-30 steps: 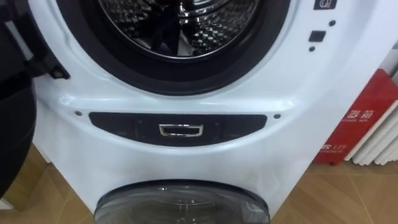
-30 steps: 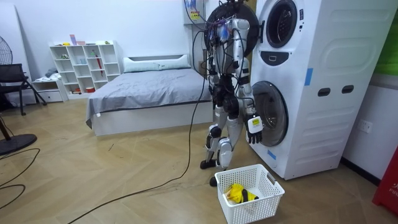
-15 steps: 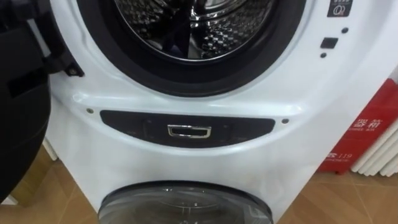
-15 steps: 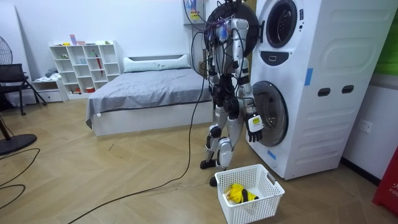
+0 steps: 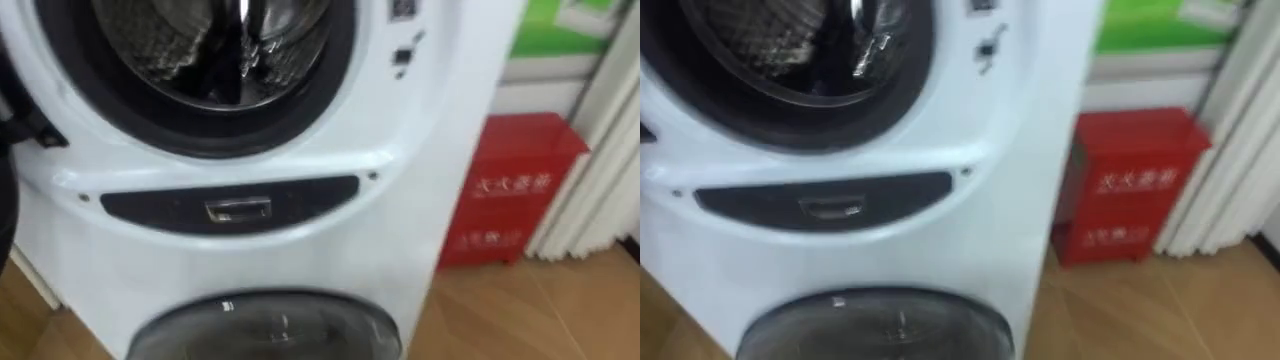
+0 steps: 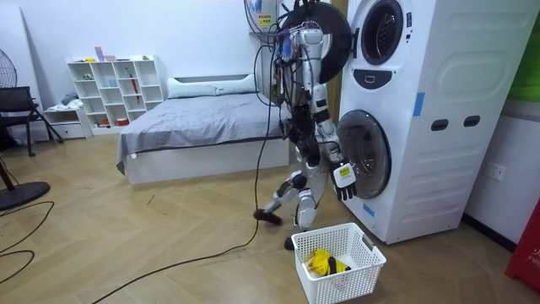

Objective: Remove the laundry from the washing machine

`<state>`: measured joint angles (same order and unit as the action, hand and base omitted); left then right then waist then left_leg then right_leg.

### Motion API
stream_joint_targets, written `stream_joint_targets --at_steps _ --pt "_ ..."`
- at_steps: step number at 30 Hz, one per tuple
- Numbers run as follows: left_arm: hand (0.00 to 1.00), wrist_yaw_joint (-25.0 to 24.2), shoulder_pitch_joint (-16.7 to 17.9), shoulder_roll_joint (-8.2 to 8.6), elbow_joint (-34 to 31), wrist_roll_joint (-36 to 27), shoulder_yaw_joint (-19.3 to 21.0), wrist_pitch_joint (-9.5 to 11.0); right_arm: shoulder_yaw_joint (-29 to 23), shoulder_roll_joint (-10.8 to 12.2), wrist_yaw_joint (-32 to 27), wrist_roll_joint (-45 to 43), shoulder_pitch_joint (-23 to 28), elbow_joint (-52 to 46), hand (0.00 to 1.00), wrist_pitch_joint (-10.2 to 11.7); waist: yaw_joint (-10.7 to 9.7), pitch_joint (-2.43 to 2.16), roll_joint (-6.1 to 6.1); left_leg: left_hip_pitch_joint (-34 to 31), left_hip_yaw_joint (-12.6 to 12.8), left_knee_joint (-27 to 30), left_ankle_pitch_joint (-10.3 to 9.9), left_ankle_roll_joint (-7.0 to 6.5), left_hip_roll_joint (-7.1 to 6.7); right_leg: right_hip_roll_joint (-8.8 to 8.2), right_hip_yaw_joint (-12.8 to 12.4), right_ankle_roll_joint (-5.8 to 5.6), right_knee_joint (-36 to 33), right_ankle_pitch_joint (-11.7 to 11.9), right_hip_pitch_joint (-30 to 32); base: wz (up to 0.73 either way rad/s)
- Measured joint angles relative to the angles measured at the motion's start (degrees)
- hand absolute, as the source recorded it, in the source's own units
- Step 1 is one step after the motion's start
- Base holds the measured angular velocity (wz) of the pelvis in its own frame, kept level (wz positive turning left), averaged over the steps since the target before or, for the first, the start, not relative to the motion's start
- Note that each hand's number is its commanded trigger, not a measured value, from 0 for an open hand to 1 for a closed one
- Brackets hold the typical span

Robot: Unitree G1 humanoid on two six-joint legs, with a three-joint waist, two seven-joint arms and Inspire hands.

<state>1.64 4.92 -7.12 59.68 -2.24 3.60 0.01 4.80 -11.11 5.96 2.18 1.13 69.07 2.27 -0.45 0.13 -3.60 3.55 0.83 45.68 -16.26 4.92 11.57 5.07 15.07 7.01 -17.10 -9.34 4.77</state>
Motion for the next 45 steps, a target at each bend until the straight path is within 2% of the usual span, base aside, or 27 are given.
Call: stream_joint_targets --at_steps 1,2,3,4,5,6,7,8,9,10,11,12,13,14,15,17,19,20,21,22,23,25,27,28,30,37,45 --pt "0.00 -0.16 -1.82 0.02 -1.30 0.25 -0.81 0.08 -0.70 0.02 -0.08 -0.02 -0.55 -0.25 0.00 0.26 -0.61 0.04 -0.24 3.32 -0.71 -5.10 0.01 0.58 0.44 -0.13 0.82 0.01 -1.86 0.07 2.64 0.30" --pt "0.00 -0.15 -3.41 -0.19 -2.18 0.25 -1.79 0.36 -1.07 0.13 -0.37 -0.06 -1.72 -0.21 0.00 0.20 -0.58 0.32 -0.63 6.48 -0.71 -11.96 -0.61 1.57 1.18 -0.13 1.42 -0.07 -3.82 0.48 5.37 0.24" --pt "0.00 -0.15 -4.10 -0.28 -2.43 0.25 -2.34 0.45 -1.12 0.18 -0.49 -0.26 -2.29 -0.18 0.00 0.18 -0.83 0.43 -0.78 7.74 -0.69 -15.54 -2.29 2.44 1.66 -0.13 1.86 -0.17 -4.37 0.86 6.64 0.17" --pt "0.00 -0.14 -5.54 -0.47 -2.34 0.26 -3.48 0.46 -1.54 0.57 -0.89 -1.00 -3.00 -0.19 0.00 0.12 -0.81 0.48 -0.89 9.76 -0.87 -22.81 -5.82 2.84 1.86 -0.33 2.23 -0.31 -5.30 2.36 9.11 0.18" --pt "0.00 -0.09 -6.47 -0.50 -2.28 0.27 -4.68 0.43 -1.94 1.13 -1.15 -1.35 -3.38 -0.38 0.00 0.08 -0.96 0.49 -0.87 10.71 -0.72 -28.90 -7.90 2.54 1.62 -0.93 2.34 -0.86 -5.41 4.19 11.16 0.18" --pt "0.00 -0.07 -6.82 -0.41 -2.25 0.27 -5.30 0.42 -2.27 1.32 -1.25 -1.33 -3.36 -0.61 0.00 0.08 -0.94 0.48 -0.85 10.92 -0.26 -30.93 -8.44 1.99 1.16 -1.31 2.25 -1.29 -5.38 5.32 12.08 0.21" --pt "0.00 -0.04 -7.77 -0.41 -1.77 0.27 -6.59 0.42 -2.84 1.64 -1.35 -1.29 -3.37 -0.65 0.00 0.11 -1.19 0.65 -0.33 10.24 0.61 -33.15 -9.12 0.26 -0.73 -2.76 2.13 -2.19 -4.30 7.91 13.09 0.14" --pt "0.00 0.00 -7.30 -0.46 -0.73 0.18 -7.54 0.41 -3.17 1.93 -1.21 -1.25 -3.22 -0.57 0.00 0.03 -1.00 0.46 0.79 8.42 0.94 -32.61 -8.24 -2.34 -3.16 -4.31 1.47 -3.15 -1.13 11.49 13.12 0.05" --pt "0.00 0.02 -6.95 -0.53 0.03 -0.01 -8.03 0.39 -3.07 1.99 -1.03 -1.17 -2.93 -0.55 0.00 -0.31 -0.95 0.06 1.42 7.44 1.04 -32.19 -7.60 -3.37 -4.35 -4.89 0.58 -3.71 1.01 13.60 12.84 0.00" --pt "0.00 -0.04 -6.21 -0.51 1.23 -0.57 -8.78 0.12 -2.75 2.00 -0.92 -0.55 -2.37 -1.01 0.00 -0.75 -0.94 -0.11 1.91 6.12 1.56 -31.51 -6.89 -4.68 -6.44 -5.97 -1.05 -5.40 5.65 18.19 11.52 0.04" --pt "0.00 0.04 -4.95 -0.67 1.29 -0.70 -9.61 -0.06 -2.09 2.01 -0.96 1.32 -1.10 -2.22 0.00 -0.85 -1.10 -0.08 2.24 5.03 3.56 -30.65 -6.12 -6.09 -7.94 -7.42 -2.22 -6.89 8.53 21.24 10.37 0.16" --pt "0.00 0.08 -4.31 -0.63 1.37 -0.70 -9.63 -0.06 -2.09 2.04 -1.00 2.21 -0.47 -2.56 0.00 -0.75 -1.21 -0.06 2.31 4.52 5.31 -30.09 -5.79 -6.70 -8.38 -8.12 -2.59 -7.21 8.13 20.95 9.90 0.35" --pt "0.00 0.20 -3.41 -0.55 1.36 -0.71 -9.58 -0.05 -2.50 2.00 -1.04 3.21 0.16 -2.66 0.00 -0.36 -1.87 0.05 1.97 3.80 8.82 -29.47 -5.27 -7.25 -8.34 -9.01 -2.27 -7.77 4.61 17.78 9.33 0.41" --pt "0.00 0.28 -3.10 -0.57 1.34 -0.70 -9.54 -0.05 -2.90 1.98 -1.02 3.70 0.13 -2.57 0.00 -0.37 -2.17 0.09 1.92 3.62 10.28 -29.64 -4.76 -7.36 -8.30 -9.39 -2.32 -8.06 1.36 15.02 9.20 0.50" --pt "0.00 0.42 -2.78 -0.58 1.34 -0.73 -9.52 0.13 -3.54 1.94 -0.79 4.07 0.13 -2.52 0.00 -0.38 -2.24 0.07 1.94 3.66 12.51 -31.09 -3.14 -7.41 -8.37 -10.54 -2.30 -8.35 -5.17 9.85 8.94 0.52" --pt "0.00 0.50 -2.45 -0.68 1.31 -0.90 -9.48 0.70 -3.47 1.76 -0.77 4.32 0.66 -2.12 0.00 -0.44 -1.80 0.22 2.23 3.96 13.64 -34.47 0.25 -7.80 -9.17 -11.65 -2.45 -8.97 -15.12 2.30 5.56 0.48" --pt "0.00 0.88 -2.09 -0.88 1.31 -1.97 -9.44 0.86 -1.93 1.80 -0.46 4.61 0.86 -1.79 0.00 -0.46 -1.06 0.52 3.19 3.69 14.47 -35.01 1.30 -7.92 -9.71 -12.43 -2.57 -8.95 -17.69 -1.72 0.71 0.02" --pt "0.00 1.38 -1.55 -1.17 1.31 -2.32 -9.41 0.98 -0.96 2.10 0.13 4.47 0.95 -1.77 0.00 -0.43 -0.46 0.16 3.76 3.29 15.03 -34.90 1.52 -7.74 -10.05 -12.93 -2.65 -9.23 -17.31 -3.46 -2.58 -0.27" --pt "0.00 1.59 -1.35 -1.36 1.31 -2.70 -9.40 1.05 -0.46 2.33 0.37 4.45 0.97 -1.77 0.00 -0.37 -0.41 0.09 4.21 3.00 15.47 -34.78 1.61 -7.63 -10.29 -13.17 -3.01 -9.44 -16.56 -4.30 -3.94 -0.43" --pt "0.00 1.84 -1.22 -1.54 1.30 -2.85 -9.29 1.36 0.91 2.57 0.68 4.05 1.01 -1.78 0.00 -0.37 -0.03 0.15 5.27 2.41 16.27 -34.36 1.78 -7.34 -10.72 -13.21 -3.91 -10.07 -12.87 -5.90 -5.83 -0.38" --pt "0.00 1.82 -1.34 -1.34 1.12 -2.79 -8.87 1.88 1.39 2.62 1.09 3.11 1.21 -1.78 0.00 -0.40 0.37 0.10 6.00 1.91 16.49 -33.65 2.05 -6.95 -11.10 -12.92 -3.92 -9.84 -8.79 -6.67 -6.13 -0.39" --pt "0.00 1.58 -1.97 -0.86 1.08 -2.81 -8.56 2.81 2.10 2.60 1.27 2.09 1.09 -1.78 0.00 -0.40 1.41 0.12 6.46 0.63 16.41 -33.05 2.32 -6.63 -10.91 -11.95 -4.41 -9.80 -4.28 -6.67 -6.30 -0.64" --pt "0.00 1.58 -2.09 -0.59 1.38 -2.79 -7.93 3.20 3.29 2.61 1.83 1.34 0.59 -1.86 0.00 -0.36 2.73 0.07 6.70 0.03 15.97 -32.84 2.53 -6.27 -10.55 -10.73 -4.01 -8.57 -0.57 -5.96 -6.87 -0.80" --pt "0.00 1.58 -2.08 -0.50 2.69 -2.77 -7.78 3.88 3.40 2.62 2.51 1.31 0.50 -1.87 0.00 -0.24 2.68 0.03 6.52 0.06 15.72 -32.90 2.66 -6.05 -10.16 -10.12 -3.83 -7.81 1.38 -5.10 -7.40 -0.39" --pt "0.00 1.64 -2.01 -0.49 3.55 -2.75 -7.74 4.16 3.41 2.64 2.97 1.38 0.79 -1.74 0.00 -0.20 2.00 0.05 6.76 0.09 14.58 -33.02 2.82 -5.78 -10.20 -9.83 -3.93 -7.51 3.02 -4.31 -7.94 -0.16" --pt "0.00 1.57 0.68 -0.33 4.51 -3.89 -7.21 4.20 3.49 2.70 2.92 -1.70 1.10 -1.55 0.00 0.19 2.57 0.07 6.87 -0.98 13.18 -32.96 2.90 -5.61 -9.69 -8.95 -3.44 -7.43 4.83 -3.62 -7.89 0.04" --pt "0.00 0.88 1.34 -0.23 4.73 -7.36 -4.02 4.21 2.79 2.62 2.86 -2.44 1.12 -1.49 0.00 0.92 2.35 0.14 5.26 -0.69 10.29 -33.28 2.91 -5.62 -10.47 -9.17 -2.18 -7.65 5.53 -3.36 -9.34 0.09"
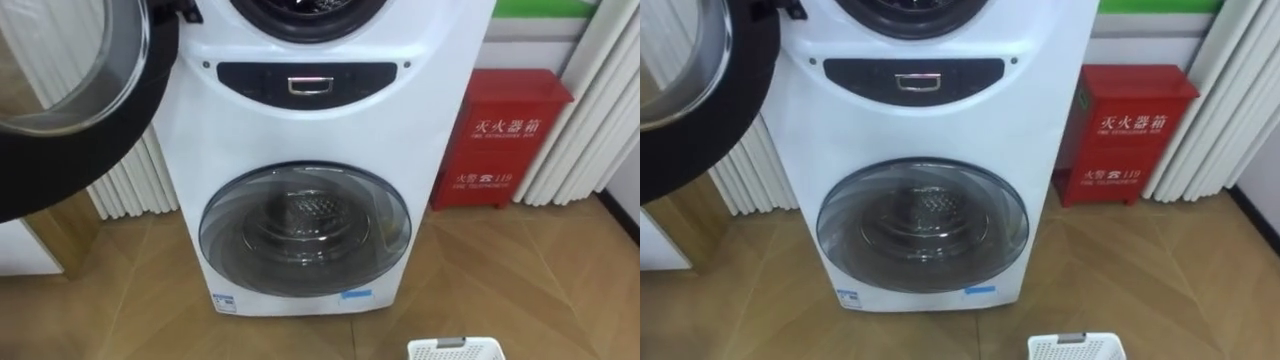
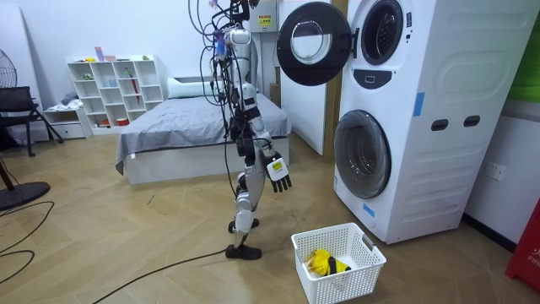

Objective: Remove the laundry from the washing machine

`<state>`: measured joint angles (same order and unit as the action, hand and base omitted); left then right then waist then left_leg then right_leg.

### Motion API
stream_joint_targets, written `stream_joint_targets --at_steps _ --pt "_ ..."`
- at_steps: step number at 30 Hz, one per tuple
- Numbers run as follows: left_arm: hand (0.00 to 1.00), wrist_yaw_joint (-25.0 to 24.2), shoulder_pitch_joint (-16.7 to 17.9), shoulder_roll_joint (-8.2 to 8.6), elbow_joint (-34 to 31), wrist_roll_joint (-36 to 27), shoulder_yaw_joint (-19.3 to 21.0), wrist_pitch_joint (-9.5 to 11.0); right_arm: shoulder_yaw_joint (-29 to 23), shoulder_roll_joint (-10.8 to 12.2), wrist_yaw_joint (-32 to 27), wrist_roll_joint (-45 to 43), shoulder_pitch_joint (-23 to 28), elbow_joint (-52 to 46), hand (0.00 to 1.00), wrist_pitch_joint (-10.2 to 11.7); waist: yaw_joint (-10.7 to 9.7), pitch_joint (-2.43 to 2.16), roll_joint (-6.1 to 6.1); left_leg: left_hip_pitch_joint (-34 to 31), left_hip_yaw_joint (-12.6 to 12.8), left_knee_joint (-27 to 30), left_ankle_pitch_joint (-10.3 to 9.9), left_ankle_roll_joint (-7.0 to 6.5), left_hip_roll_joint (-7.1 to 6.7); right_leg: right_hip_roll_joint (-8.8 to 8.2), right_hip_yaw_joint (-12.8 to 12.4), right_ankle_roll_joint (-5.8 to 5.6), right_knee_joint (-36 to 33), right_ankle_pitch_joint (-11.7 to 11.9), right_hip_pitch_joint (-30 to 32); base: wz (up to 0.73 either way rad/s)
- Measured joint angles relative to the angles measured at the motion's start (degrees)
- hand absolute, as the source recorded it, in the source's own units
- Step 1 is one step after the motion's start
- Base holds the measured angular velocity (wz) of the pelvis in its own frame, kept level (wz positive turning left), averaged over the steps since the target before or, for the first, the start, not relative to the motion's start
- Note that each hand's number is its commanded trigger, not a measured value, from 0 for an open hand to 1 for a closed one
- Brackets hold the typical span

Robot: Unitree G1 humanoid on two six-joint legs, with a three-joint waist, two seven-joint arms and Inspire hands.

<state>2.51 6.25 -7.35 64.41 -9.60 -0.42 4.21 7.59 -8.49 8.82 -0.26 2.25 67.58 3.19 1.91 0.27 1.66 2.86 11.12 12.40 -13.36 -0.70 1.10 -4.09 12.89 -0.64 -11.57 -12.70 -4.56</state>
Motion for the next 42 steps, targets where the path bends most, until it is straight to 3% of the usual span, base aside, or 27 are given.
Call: stream_joint_targets --at_steps 1,4,7,11,14,16,17,19,23,25,28,33,34,39,42 --pt "0.00 -0.08 -0.02 -0.05 0.07 -0.87 0.65 0.00 -0.01 -0.04 -0.02 -0.02 0.09 0.01 0.00 -0.02 -0.02 0.19 -0.19 0.60 -0.47 -0.23 0.00 0.00 -0.04 -0.05 0.23 0.00 0.00 0.00 -0.55 0.07" --pt "0.00 -0.35 -0.41 0.04 0.22 -4.87 4.89 -0.11 -2.20 0.06 -0.28 -1.03 0.76 -0.73 0.00 -0.07 0.03 0.19 -0.85 1.37 -0.36 -0.67 -0.01 -0.02 -0.38 -0.56 -0.09 -0.07 -1.07 -0.04 -0.55 0.01" --pt "0.00 -0.21 -1.41 -1.05 0.08 -8.99 7.11 -0.34 -4.21 -0.18 -1.27 -1.34 1.74 -2.17 0.00 -0.35 -0.06 0.15 -1.62 1.93 -0.32 -1.16 0.02 -0.08 -0.70 -0.82 -0.16 -0.33 -3.41 -0.20 -0.25 0.02" --pt "0.00 0.71 -4.54 -2.87 -0.04 -9.14 9.27 -0.41 -5.86 -0.49 -1.84 -4.56 2.19 -3.28 0.00 -0.18 0.03 0.25 -1.77 1.74 -0.48 -0.77 -0.15 -0.72 -0.95 -1.18 -0.82 -0.75 -2.76 0.07 -0.48 0.01" --pt "0.00 0.76 -7.46 -5.29 -0.16 -13.25 10.06 -0.48 -6.75 -0.66 -1.35 -5.82 2.63 -3.29 0.00 -0.06 -0.23 0.45 -2.20 1.72 -0.97 -0.61 -0.15 -0.77 -1.48 -1.19 -1.61 -1.55 0.09 0.77 -1.49 -0.03" --pt "0.00 0.95 -10.09 -6.79 -0.47 -17.36 13.41 -0.53 -7.51 -1.18 -0.64 -5.69 2.90 -3.23 0.00 0.09 -0.18 0.39 -2.53 1.72 -0.98 -0.78 -0.07 -0.90 -1.72 -1.22 -2.06 -1.77 1.03 0.93 -1.88 -0.11" --pt "0.00 1.08 -11.13 -7.67 -0.93 -19.00 14.43 -0.53 -8.52 -1.38 -0.29 -5.72 3.11 -3.24 0.00 0.26 -0.34 0.57 -3.14 1.80 -1.00 -0.96 0.03 -1.08 -1.73 -1.21 -2.06 -1.78 1.07 0.94 -2.03 -0.05" --pt "0.00 1.16 -12.24 -9.14 -2.58 -20.33 15.48 -0.54 -9.28 -1.81 0.03 -6.08 3.65 -3.30 0.00 0.90 -0.96 0.34 -3.42 1.79 -0.86 -1.16 0.10 -1.20 -1.80 -1.05 -2.37 -1.77 1.20 0.95 -1.81 -0.04" --pt "0.00 1.58 -16.79 -12.91 -3.21 -23.97 15.48 -0.57 -9.44 -3.35 0.18 -7.08 3.51 -3.34 0.00 1.15 -1.49 -0.39 -4.76 1.40 -0.68 -1.18 0.24 -1.33 -1.66 -0.56 -3.11 -1.46 1.68 1.13 -1.37 -0.04" --pt "0.00 1.76 -17.34 -14.11 -5.54 -24.61 15.66 -0.55 -9.91 -3.91 0.16 -8.30 3.55 -3.31 0.00 1.17 -1.76 -0.58 -4.99 1.61 -0.68 -1.18 0.24 -1.32 -1.60 -0.47 -3.25 -1.39 1.87 1.17 -1.29 -0.09" --pt "0.00 1.54 -19.00 -15.04 -11.14 -24.60 16.02 -0.54 -11.36 -4.08 0.20 -10.54 3.57 -3.39 0.00 1.35 -1.65 -0.49 -4.77 1.52 -0.68 -1.19 0.24 -1.32 -1.52 -0.37 -3.63 -1.28 1.83 1.25 -1.07 -0.04" --pt "0.00 1.07 -20.97 -18.22 -19.73 -24.71 15.97 -0.52 -11.37 -4.19 0.15 -11.52 4.71 -5.49 0.00 2.23 -1.62 -0.23 -4.02 0.78 -0.35 -1.17 0.24 -1.31 -1.18 0.13 -4.94 -1.06 2.01 1.86 -0.18 -0.07" --pt "0.00 1.60 -21.99 -18.79 -20.29 -24.85 16.00 -1.28 -11.41 -4.24 0.10 -11.47 4.83 -5.49 0.00 2.26 -1.73 -0.20 -4.03 0.63 -0.37 -1.15 0.24 -1.31 -1.18 0.15 -4.93 -1.04 2.08 1.92 -0.19 -0.04" --pt "0.00 4.16 -22.12 -18.84 -22.85 -24.49 15.77 -3.22 -11.55 -4.26 -0.28 -11.39 5.43 -5.81 0.00 2.33 -1.78 -0.20 -4.03 0.17 -0.99 -1.10 0.24 -1.31 -1.24 0.18 -4.60 -1.05 2.92 2.10 -0.26 0.06" --pt "0.00 6.56 -22.14 -18.85 -25.87 -24.46 14.40 -5.61 -12.17 -4.24 0.15 -11.85 5.76 -5.81 0.00 2.37 -1.90 -0.19 -4.02 -0.21 -2.48 -1.05 0.24 -1.31 -1.35 0.22 -4.81 -1.03 2.98 2.12 -0.24 0.23"
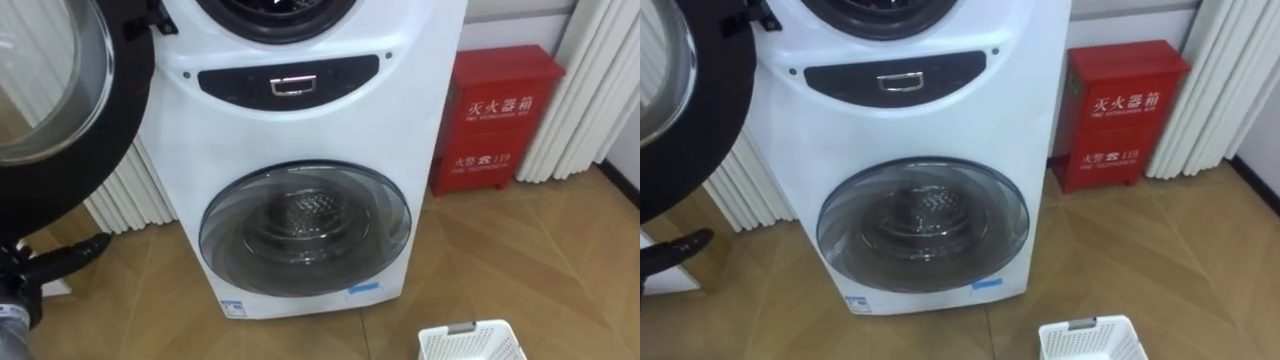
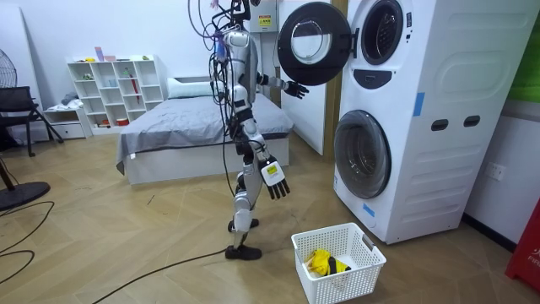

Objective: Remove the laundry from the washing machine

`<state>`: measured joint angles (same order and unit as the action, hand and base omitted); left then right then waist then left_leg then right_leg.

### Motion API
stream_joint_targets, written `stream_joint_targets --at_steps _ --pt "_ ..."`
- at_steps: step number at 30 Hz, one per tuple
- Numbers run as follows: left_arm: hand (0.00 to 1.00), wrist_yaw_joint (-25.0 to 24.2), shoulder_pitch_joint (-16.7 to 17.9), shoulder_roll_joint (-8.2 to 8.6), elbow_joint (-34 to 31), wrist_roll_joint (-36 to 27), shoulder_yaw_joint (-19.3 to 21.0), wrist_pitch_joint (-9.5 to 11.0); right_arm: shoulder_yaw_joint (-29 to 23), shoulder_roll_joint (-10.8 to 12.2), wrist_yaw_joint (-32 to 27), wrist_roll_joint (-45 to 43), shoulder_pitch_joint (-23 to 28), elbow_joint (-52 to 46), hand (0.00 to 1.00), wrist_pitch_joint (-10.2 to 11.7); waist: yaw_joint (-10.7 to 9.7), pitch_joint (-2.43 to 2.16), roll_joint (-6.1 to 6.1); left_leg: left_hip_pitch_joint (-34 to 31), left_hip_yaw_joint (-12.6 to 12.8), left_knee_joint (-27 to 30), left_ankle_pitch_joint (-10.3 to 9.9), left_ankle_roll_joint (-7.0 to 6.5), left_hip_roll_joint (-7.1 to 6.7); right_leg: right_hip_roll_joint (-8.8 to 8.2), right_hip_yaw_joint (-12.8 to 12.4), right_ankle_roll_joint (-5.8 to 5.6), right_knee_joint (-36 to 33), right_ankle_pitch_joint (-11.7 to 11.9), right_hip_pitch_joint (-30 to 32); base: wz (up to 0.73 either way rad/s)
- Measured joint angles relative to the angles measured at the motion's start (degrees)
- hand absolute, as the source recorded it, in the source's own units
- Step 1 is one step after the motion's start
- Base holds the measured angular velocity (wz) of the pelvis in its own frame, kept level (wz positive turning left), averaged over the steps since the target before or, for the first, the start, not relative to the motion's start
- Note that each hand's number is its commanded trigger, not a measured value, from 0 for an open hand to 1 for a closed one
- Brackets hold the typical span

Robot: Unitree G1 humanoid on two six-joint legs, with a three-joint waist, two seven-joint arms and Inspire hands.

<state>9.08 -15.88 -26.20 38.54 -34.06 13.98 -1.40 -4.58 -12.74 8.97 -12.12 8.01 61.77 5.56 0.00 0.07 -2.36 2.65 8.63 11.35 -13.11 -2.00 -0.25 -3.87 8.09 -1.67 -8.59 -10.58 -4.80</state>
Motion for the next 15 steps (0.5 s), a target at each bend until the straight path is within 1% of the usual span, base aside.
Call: stream_joint_targets --at_steps 1,3,4,5,6,7,8,9,10,11,12,13,14,15 --pt "0.00 1.04 0.00 0.00 -1.27 0.04 -0.91 -0.85 -0.23 0.03 0.05 -0.66 -0.04 0.01 0.00 0.00 0.07 0.02 -0.01 -0.10 -0.52 0.02 0.00 0.00 -0.06 0.00 -0.11 0.01 0.00 0.00 -0.11 0.20" --pt "0.00 2.18 -0.01 -0.01 -2.73 0.79 -2.25 -1.60 -0.34 0.03 0.47 -1.63 -0.35 0.03 0.00 0.00 0.09 0.06 0.01 -0.38 -1.32 0.03 0.00 0.00 -0.12 0.01 -0.13 0.03 -0.03 0.02 -0.11 0.25" --pt "0.00 3.21 0.00 -0.01 -3.80 1.12 -3.42 -1.84 -0.37 0.02 0.54 -2.05 -0.50 -0.01 0.00 0.00 0.17 0.08 0.01 -0.56 -2.03 0.04 0.00 0.00 -0.15 0.02 -0.09 0.03 -0.14 0.02 -0.08 0.33" --pt "0.00 3.97 0.00 -0.02 -5.49 1.12 -4.25 -2.80 -0.43 0.02 0.66 -2.61 -0.46 -0.16 0.00 0.00 0.33 0.09 0.05 -0.84 -3.04 0.04 0.01 -0.01 -0.12 0.05 -0.10 0.03 -0.28 0.02 0.01 0.29" --pt "0.00 4.20 0.00 -0.02 -6.09 1.11 -4.68 -3.09 -0.55 0.02 0.74 -2.92 -0.34 -0.21 0.00 0.00 0.37 0.14 0.05 -0.91 -3.48 0.03 0.03 -0.02 0.11 0.07 -0.07 0.03 -0.45 0.01 0.10 0.23" --pt "0.00 4.60 0.00 -0.05 -6.65 1.13 -5.42 -3.11 -1.14 0.04 0.95 -3.14 -0.27 -0.24 0.00 0.01 0.49 0.56 -0.64 -0.91 -5.56 -0.01 0.05 -0.02 0.51 0.53 -0.26 0.15 -1.56 -0.41 1.22 -0.04" --pt "0.00 5.32 0.00 -0.53 -7.31 1.23 -5.49 -3.11 -1.21 0.11 1.16 -3.25 -0.72 -0.44 0.00 0.21 1.32 0.68 -0.44 -1.17 -8.65 0.06 0.06 0.01 0.82 1.97 -1.94 0.91 0.06 0.21 3.74 -0.17" --pt "0.00 5.89 0.02 -0.85 -7.35 1.57 -5.41 -3.11 -1.19 0.09 1.31 -3.25 -1.06 -0.55 0.00 0.28 1.44 0.86 -0.33 -1.27 -9.89 0.15 0.02 0.09 0.95 2.77 -2.66 1.72 1.17 1.76 5.18 0.05" --pt "0.00 6.81 0.00 -1.00 -7.35 3.23 -5.39 -3.69 -1.26 -0.04 1.21 -3.41 -1.22 -0.71 0.00 0.32 0.29 1.00 -0.71 -1.38 -11.09 0.15 0.15 0.60 1.39 2.86 -1.02 2.18 0.59 3.69 4.84 0.34" --pt "0.00 6.73 -0.01 -1.43 -7.74 4.66 -5.40 -3.94 -1.20 -0.11 1.19 -3.41 -1.16 -0.80 0.00 0.12 0.16 1.00 -0.62 -1.41 -10.11 -0.33 0.24 0.74 1.42 3.14 -0.80 2.29 0.95 3.86 4.11 0.46" --pt "0.00 6.84 0.00 -1.43 -8.19 5.75 -5.40 -4.37 -1.21 -0.13 1.25 -3.55 -1.08 -0.82 0.00 -0.09 0.20 1.00 -0.61 -1.40 -9.90 -0.51 0.29 0.82 1.49 3.21 -0.81 2.29 1.01 3.86 4.04 0.26" --pt "0.00 7.30 0.00 -1.42 -9.47 7.64 -5.47 -6.08 -1.21 -0.14 1.33 -4.15 -0.28 -1.13 0.00 -0.15 0.33 1.01 -0.64 -1.19 -9.26 -0.54 0.32 0.84 1.61 3.35 -1.09 2.29 0.88 3.86 3.83 0.16" --pt "0.00 7.61 0.01 -1.42 -10.12 8.41 -5.68 -7.10 -1.22 -0.14 1.47 -4.38 0.09 -1.59 0.00 -0.15 0.37 1.01 -0.64 -0.97 -9.21 -0.57 0.33 0.84 1.65 3.44 -1.32 2.30 0.71 3.85 3.69 0.16" --pt "0.00 8.14 0.01 -1.44 -11.17 10.11 -6.38 -8.62 -1.22 -0.14 1.78 -4.39 0.33 -1.78 0.00 -0.10 0.48 1.09 -0.67 -0.35 -9.70 -0.60 0.37 0.86 1.79 4.09 -1.68 2.27 -0.20 3.76 4.10 0.10"
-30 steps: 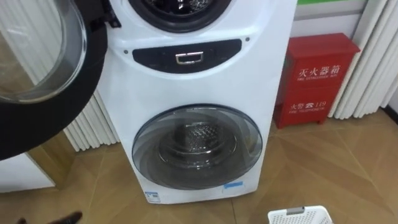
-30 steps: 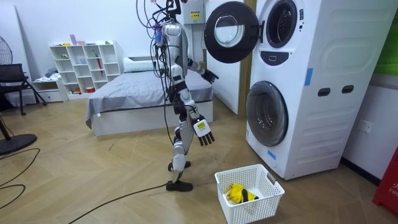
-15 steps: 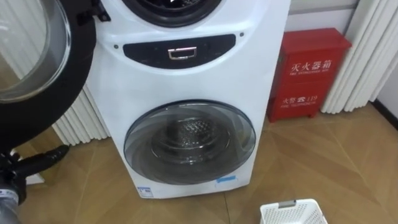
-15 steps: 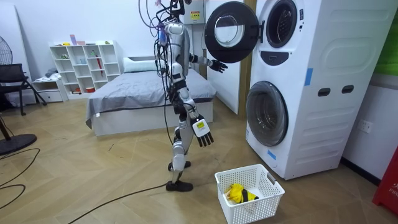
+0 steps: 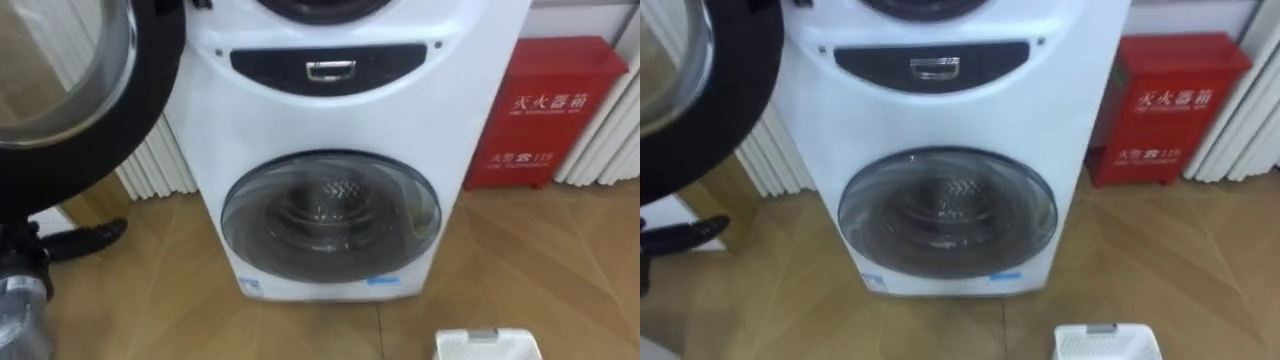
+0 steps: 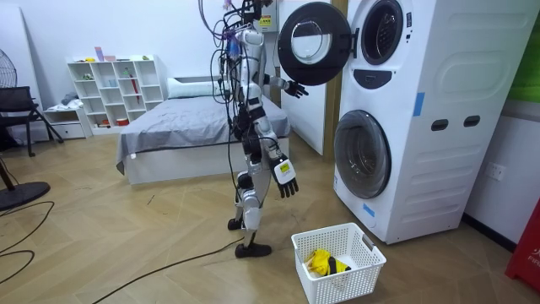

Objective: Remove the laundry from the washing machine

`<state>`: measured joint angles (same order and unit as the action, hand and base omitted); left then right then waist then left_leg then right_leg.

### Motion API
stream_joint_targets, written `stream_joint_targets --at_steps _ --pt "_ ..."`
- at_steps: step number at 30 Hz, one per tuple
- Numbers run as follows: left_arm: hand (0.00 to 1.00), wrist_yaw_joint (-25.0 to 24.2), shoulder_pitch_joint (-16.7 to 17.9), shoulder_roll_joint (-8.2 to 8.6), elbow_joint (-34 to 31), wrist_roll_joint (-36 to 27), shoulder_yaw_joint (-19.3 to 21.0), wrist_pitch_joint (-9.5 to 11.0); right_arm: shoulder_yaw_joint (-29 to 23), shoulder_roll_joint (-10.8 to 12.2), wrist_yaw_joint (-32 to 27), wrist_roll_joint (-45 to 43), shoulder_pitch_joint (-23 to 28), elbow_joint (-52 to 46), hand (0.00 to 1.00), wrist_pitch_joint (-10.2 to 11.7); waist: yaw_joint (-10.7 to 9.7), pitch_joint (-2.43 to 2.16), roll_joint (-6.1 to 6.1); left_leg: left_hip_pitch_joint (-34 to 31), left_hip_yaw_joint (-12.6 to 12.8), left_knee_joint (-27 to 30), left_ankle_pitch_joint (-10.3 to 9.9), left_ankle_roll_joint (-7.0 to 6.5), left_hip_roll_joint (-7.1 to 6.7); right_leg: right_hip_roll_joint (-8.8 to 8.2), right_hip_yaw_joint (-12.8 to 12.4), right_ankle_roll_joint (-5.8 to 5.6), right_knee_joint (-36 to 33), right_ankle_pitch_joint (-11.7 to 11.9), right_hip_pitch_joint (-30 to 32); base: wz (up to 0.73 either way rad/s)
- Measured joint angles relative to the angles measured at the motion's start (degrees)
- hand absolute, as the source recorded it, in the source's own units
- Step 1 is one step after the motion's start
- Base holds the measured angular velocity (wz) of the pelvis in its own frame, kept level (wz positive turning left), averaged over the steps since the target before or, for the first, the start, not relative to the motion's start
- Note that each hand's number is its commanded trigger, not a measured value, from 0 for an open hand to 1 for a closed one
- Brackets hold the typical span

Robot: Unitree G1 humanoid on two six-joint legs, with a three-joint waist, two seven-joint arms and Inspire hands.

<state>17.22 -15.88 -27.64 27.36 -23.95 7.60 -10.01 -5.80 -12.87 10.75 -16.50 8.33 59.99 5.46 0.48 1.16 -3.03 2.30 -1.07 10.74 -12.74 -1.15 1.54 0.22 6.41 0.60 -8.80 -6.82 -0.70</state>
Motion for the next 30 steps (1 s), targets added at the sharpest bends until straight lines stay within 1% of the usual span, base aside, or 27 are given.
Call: stream_joint_targets --at_steps 1,2,3,4,5,7,8,10,11,13,14,18,19,20,21,22,23,24,25,26,27,28,29,30 --pt "0.00 0.48 0.00 -0.13 -0.50 0.09 -0.83 -0.35 -0.02 0.01 -0.01 0.11 0.05 0.06 0.00 0.04 0.16 0.18 -0.18 0.48 -1.39 0.00 0.00 0.00 0.59 0.39 -0.19 -0.07 -0.71 -0.78 0.64 0.03" --pt "0.00 1.00 -0.01 -0.32 -1.66 0.32 -0.71 -0.38 0.00 0.43 0.00 0.03 -0.21 0.04 0.00 0.18 0.67 0.27 0.98 0.51 -1.60 0.04 -0.02 0.01 0.10 1.06 -1.31 0.42 2.96 1.30 1.63 0.00" --pt "0.00 1.24 0.00 -0.18 -2.00 1.17 -0.61 -0.38 0.01 0.46 0.05 0.03 -0.25 0.00 0.00 0.19 0.74 0.30 1.27 0.46 -1.61 0.04 -0.05 0.01 -0.14 0.98 -0.52 0.93 3.26 1.51 2.36 0.13" --pt "0.00 1.36 0.00 0.04 -2.18 2.20 -1.11 -0.65 0.08 0.27 -0.17 0.13 -0.10 -0.15 0.00 0.02 0.50 0.27 1.18 0.42 -1.30 0.11 -0.06 0.02 0.01 0.49 0.12 0.87 2.08 2.20 1.95 0.37" --pt "0.00 1.00 0.00 0.05 -2.68 2.33 -1.50 -0.65 0.11 0.31 -0.14 0.15 -0.15 -0.07 0.00 -0.07 0.02 0.38 1.02 0.41 -0.88 -0.03 -0.06 0.02 -0.05 0.55 -0.69 0.87 2.11 2.23 1.35 0.43" --pt "0.00 0.75 0.00 0.06 -3.24 3.78 -2.20 -0.65 0.14 0.41 0.16 -0.25 -0.09 0.00 0.00 -0.13 -0.16 0.41 0.97 0.32 0.08 -0.02 -0.06 0.02 -0.07 0.93 -1.71 0.86 2.09 2.23 1.25 0.27" --pt "0.00 0.69 0.00 0.08 -3.47 4.25 -2.36 -0.68 0.14 0.41 0.28 -0.31 -0.23 0.00 0.00 -0.13 -0.16 0.41 0.97 0.26 0.10 -0.03 -0.06 0.02 -0.09 0.91 -1.71 0.86 2.09 2.23 1.24 0.17" --pt "0.00 0.84 0.01 0.19 -5.54 4.85 -3.30 -2.21 0.15 0.41 0.80 0.14 -0.38 0.05 0.00 -0.11 -0.17 0.42 0.95 0.18 0.14 -0.03 -0.06 0.02 -0.27 0.74 -1.62 0.86 2.07 2.23 1.31 0.21" --pt "0.00 0.85 0.01 0.19 -6.83 4.86 -3.76 -3.29 0.09 0.39 0.87 0.20 -0.28 0.15 0.00 -0.12 -0.17 0.56 0.72 0.16 0.17 -0.03 -0.06 0.02 -0.35 0.62 -1.62 0.84 2.03 2.24 1.28 0.23" --pt "0.00 1.08 0.11 0.19 -8.19 4.88 -4.74 -3.81 0.07 0.33 0.90 0.19 -0.29 0.20 0.00 -0.14 -0.17 0.51 0.80 0.03 0.25 -0.03 -0.06 0.02 -0.51 0.38 -1.61 0.83 1.96 2.25 1.19 0.21" --pt "0.00 1.27 0.22 0.20 -8.62 4.89 -5.22 -3.81 0.09 0.30 0.83 0.20 -0.33 0.19 0.00 -0.15 -0.15 0.44 0.91 0.02 0.67 -0.02 -0.05 0.02 -0.64 0.23 -1.60 0.83 1.92 2.25 1.18 0.14" --pt "0.00 2.68 0.34 0.20 -8.71 4.82 -5.24 -3.81 0.23 0.23 0.53 -0.11 -0.30 -0.12 0.00 -0.33 -0.14 0.46 0.69 0.25 1.61 0.55 -0.05 0.01 -1.05 -0.27 -1.73 0.82 1.43 2.29 1.02 -0.02" --pt "0.00 3.06 0.70 0.21 -8.69 4.45 -5.24 -3.82 0.74 0.18 0.23 -0.29 -0.21 -0.18 0.00 -0.59 -0.20 0.40 1.11 -1.44 3.95 4.50 -0.08 0.05 -1.57 -1.97 -3.69 0.70 2.01 2.63 -0.29 0.13" --pt "0.00 3.10 0.71 0.27 -8.61 3.99 -5.58 -3.86 1.25 0.05 0.01 -0.23 -0.46 -0.25 0.00 -0.58 -0.20 0.56 1.76 -4.18 4.85 9.66 -0.16 0.29 -2.21 -3.37 -6.65 0.46 2.77 2.80 -1.14 0.57" --pt "0.00 2.14 0.19 0.36 -8.68 2.47 -8.23 -3.53 1.11 -0.05 -0.41 0.40 0.52 -0.07 0.00 -0.55 -0.37 0.42 2.40 -9.10 5.13 10.21 -1.88 -0.07 -3.50 -5.66 -11.01 -0.11 3.24 2.67 -1.32 1.05" --pt "0.00 0.80 -2.11 0.35 -9.87 2.06 -11.86 -2.41 -0.43 -0.29 -0.86 0.56 1.78 -0.10 0.00 -0.62 -0.05 0.34 1.79 -13.64 5.40 1.78 3.01 0.80 -1.95 -6.44 -10.69 -2.34 1.42 1.24 1.60 0.85" --pt "0.00 0.34 -1.74 0.49 -11.90 2.09 -12.45 -1.21 -0.61 -0.57 -0.90 0.29 1.71 0.14 0.00 -1.33 1.56 0.06 2.47 -14.92 10.63 3.14 6.83 -2.23 -1.62 -7.49 -10.33 -5.49 -1.10 -1.62 3.76 0.30" --pt "0.00 0.35 -1.52 0.45 -12.12 1.99 -12.45 -1.25 -0.51 -0.56 -0.95 0.33 1.67 -0.09 0.00 -1.68 2.14 0.12 2.38 -14.50 12.85 3.25 6.66 -2.51 -1.50 -7.80 -9.19 -5.55 -1.74 -1.70 4.04 -0.33" --pt "0.00 0.54 -1.48 0.37 -11.41 0.23 -12.48 -1.97 -0.19 -0.58 -1.13 -0.01 1.81 -0.42 0.00 -1.85 2.45 0.20 2.21 -13.06 14.95 3.40 6.61 -2.59 -1.32 -7.77 -7.69 -5.02 -1.73 -1.17 3.88 -0.56" --pt "0.00 0.76 -1.49 0.35 -9.02 -2.09 -12.34 -2.04 0.40 -0.71 -1.29 -1.51 2.21 -1.99 0.00 -2.87 2.87 0.18 2.27 -11.09 15.85 3.33 6.31 -2.87 -1.25 -7.17 -7.18 -4.51 -0.62 -0.01 3.86 -0.57" --pt "0.00 0.93 -1.49 0.34 -7.81 -3.03 -12.07 -2.04 0.93 -0.75 -1.42 -2.56 2.68 -3.48 0.00 -3.75 2.82 0.18 2.26 -10.02 16.24 3.25 6.06 -2.79 -1.28 -7.01 -6.72 -4.51 -0.27 0.42 3.83 -0.62" --pt "0.00 1.07 -1.48 0.34 -5.38 -3.41 -11.87 -2.05 2.06 -0.94 -1.65 -4.69 3.82 -5.48 0.00 -5.19 2.78 -0.02 1.91 -8.28 16.60 2.62 5.47 -2.29 -1.19 -6.60 -5.83 -4.66 -0.71 0.44 3.26 -0.49" --pt "0.00 0.56 -1.49 0.32 -3.74 -3.42 -11.09 -2.05 2.55 -0.86 -1.87 -6.63 4.30 -6.60 0.00 -6.36 2.83 -0.05 1.43 -6.98 16.58 1.93 4.63 -2.07 -0.78 -5.99 -5.92 -4.68 -0.69 0.42 2.64 -0.44" --pt "0.00 0.04 -1.49 0.33 -3.06 -3.44 -10.36 -2.05 2.76 -0.74 -1.87 -7.17 4.30 -6.85 0.00 -6.93 2.85 -0.02 1.29 -6.52 16.60 1.58 4.37 -2.07 -0.62 -5.74 -5.72 -4.67 -0.70 0.39 2.53 -0.36"
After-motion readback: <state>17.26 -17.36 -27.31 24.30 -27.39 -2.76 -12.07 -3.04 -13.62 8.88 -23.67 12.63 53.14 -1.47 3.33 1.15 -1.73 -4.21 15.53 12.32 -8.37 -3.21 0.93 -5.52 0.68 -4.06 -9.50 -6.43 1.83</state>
